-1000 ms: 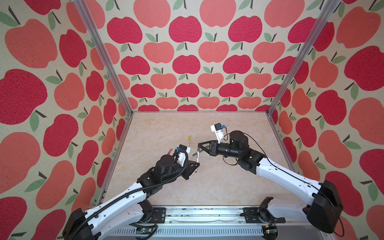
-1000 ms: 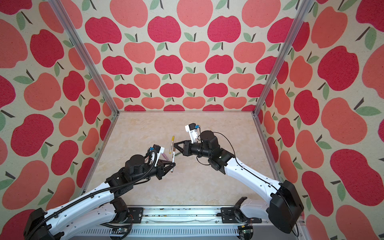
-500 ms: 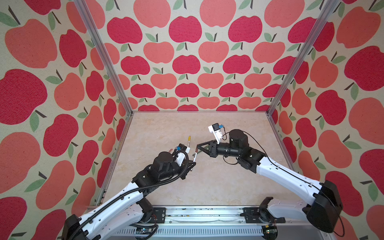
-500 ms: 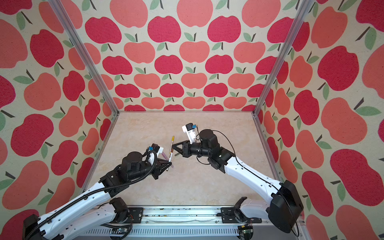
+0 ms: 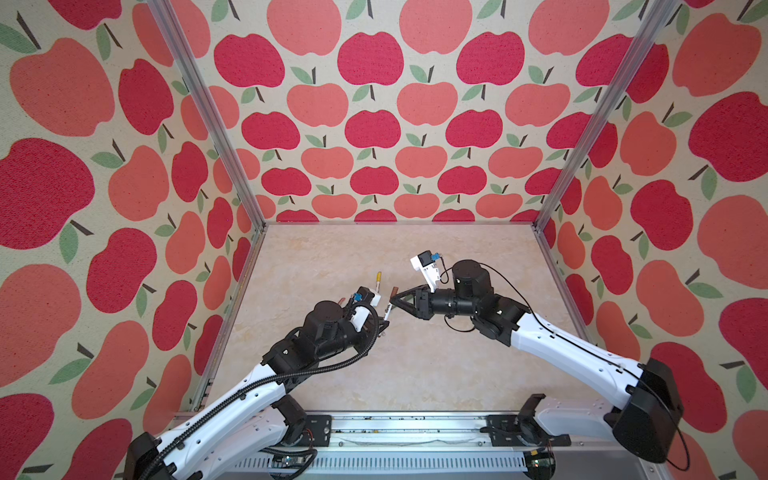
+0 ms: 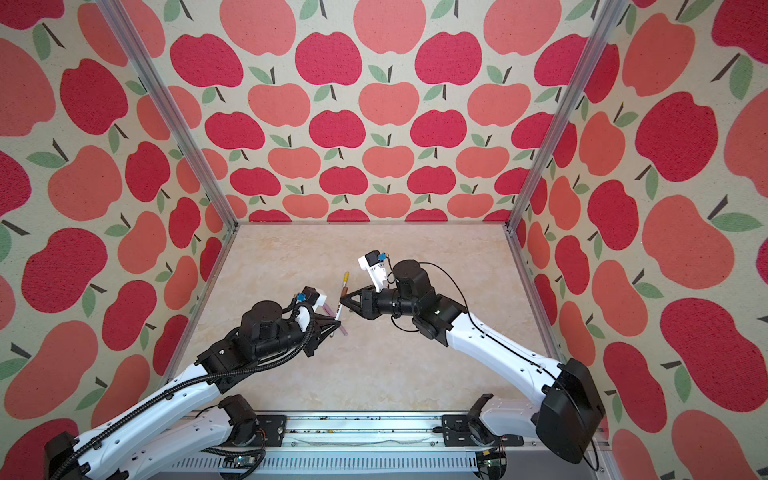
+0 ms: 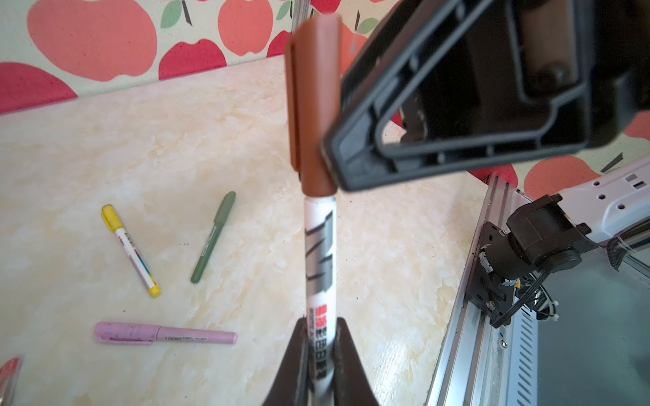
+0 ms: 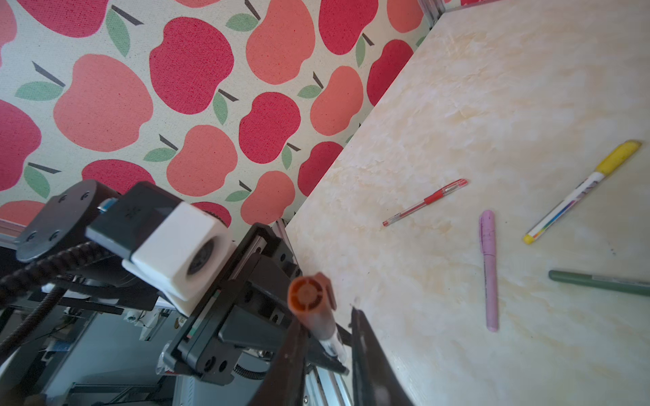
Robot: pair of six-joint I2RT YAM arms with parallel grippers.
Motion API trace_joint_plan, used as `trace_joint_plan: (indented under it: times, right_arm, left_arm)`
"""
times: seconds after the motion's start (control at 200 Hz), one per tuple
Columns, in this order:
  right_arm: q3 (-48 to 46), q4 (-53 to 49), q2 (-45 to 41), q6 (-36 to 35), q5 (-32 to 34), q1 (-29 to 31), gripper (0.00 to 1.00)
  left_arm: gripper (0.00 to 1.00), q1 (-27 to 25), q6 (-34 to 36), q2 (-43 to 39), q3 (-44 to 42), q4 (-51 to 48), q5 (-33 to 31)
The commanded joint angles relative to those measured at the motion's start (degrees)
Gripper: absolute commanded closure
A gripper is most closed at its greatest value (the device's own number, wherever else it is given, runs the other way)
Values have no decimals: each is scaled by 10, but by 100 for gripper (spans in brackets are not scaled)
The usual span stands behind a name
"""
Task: Insert the pens into the pen caps
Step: 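Lower the brown cap onto the thin white marker tip with the right gripper, then press the brown cap down onto the marker with the right gripper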
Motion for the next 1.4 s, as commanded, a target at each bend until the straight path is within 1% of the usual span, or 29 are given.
trace_joint_plan:
  times: [0.0,0.115,0.29,0.505,0.645,0.8,1.111,1.396]
  right_arm:
    - [33,-59,-17,-12,4,-3,67]
    - [47,-64,-34,-17,18,-9,54]
    - [61,-72,-55,-25,30,-13,43]
    - [78,-70,-39,-29,20,-12,40]
    - [94,-73,-18,-33,32,-12,40]
    - [121,-100,7,-45,50,-9,44]
    - [142,-130,33,-52,67,0,63]
    - [151,-136,50,-55,56,5,70]
  left_arm:
    - [100,3,30,-14,5,55,15]
    - [100,3,33,-17,-10,52,15]
    - [100,1,39,-17,-18,43,7]
    - [100,1,39,-10,-18,48,0]
    - [100,0,37,-5,-13,44,-2]
    - [100,-3,36,-1,-6,35,-14]
    - [100,-6,31,3,8,25,-49]
    - [100,-6,30,20,25,24,-65]
